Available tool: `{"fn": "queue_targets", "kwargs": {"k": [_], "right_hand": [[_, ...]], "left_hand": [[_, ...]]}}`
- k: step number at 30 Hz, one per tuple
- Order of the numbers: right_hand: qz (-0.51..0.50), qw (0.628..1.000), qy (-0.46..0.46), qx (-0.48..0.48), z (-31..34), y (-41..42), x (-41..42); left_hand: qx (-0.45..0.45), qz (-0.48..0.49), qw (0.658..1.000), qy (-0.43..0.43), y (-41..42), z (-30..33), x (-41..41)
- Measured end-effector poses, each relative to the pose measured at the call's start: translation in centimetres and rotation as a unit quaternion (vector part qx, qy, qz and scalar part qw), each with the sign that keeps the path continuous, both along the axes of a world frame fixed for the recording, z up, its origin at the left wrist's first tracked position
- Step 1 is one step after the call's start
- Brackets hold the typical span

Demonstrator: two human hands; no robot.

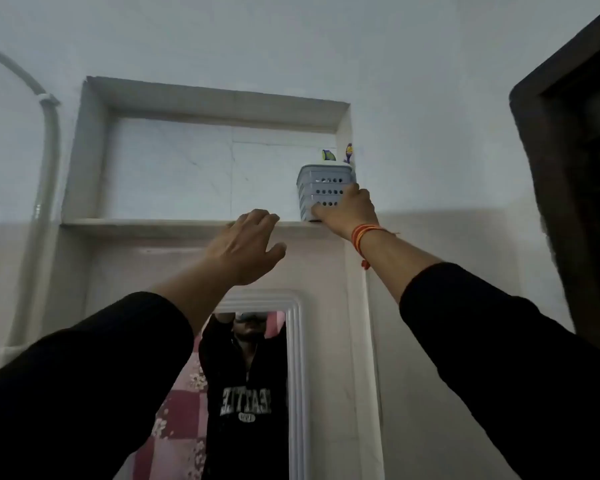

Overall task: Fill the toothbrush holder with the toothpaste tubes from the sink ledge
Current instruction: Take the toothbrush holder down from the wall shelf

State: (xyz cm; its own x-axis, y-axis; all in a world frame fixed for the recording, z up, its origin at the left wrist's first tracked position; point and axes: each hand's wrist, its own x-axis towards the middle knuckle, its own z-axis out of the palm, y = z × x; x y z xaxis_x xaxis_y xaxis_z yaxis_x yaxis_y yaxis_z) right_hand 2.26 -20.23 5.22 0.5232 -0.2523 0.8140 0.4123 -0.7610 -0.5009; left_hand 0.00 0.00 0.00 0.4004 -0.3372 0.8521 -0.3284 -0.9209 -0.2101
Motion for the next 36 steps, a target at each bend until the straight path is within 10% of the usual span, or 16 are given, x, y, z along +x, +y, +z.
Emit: {"fn": "queue_targets", "kwargs": {"k": [24,36], "right_hand": [[0.041,0.993,-0.036,0.109,3.5,1.2,1.5],[0.067,0.988,0.0,0.139,-8.0,2.6,-7.5]], "left_hand": [[-0.023,-0.085,0.994,0.064,1.4,0.0,7.6],[-0.091,-0.158,0.975,0.127,4.7,-8.8,-0.2]]}}
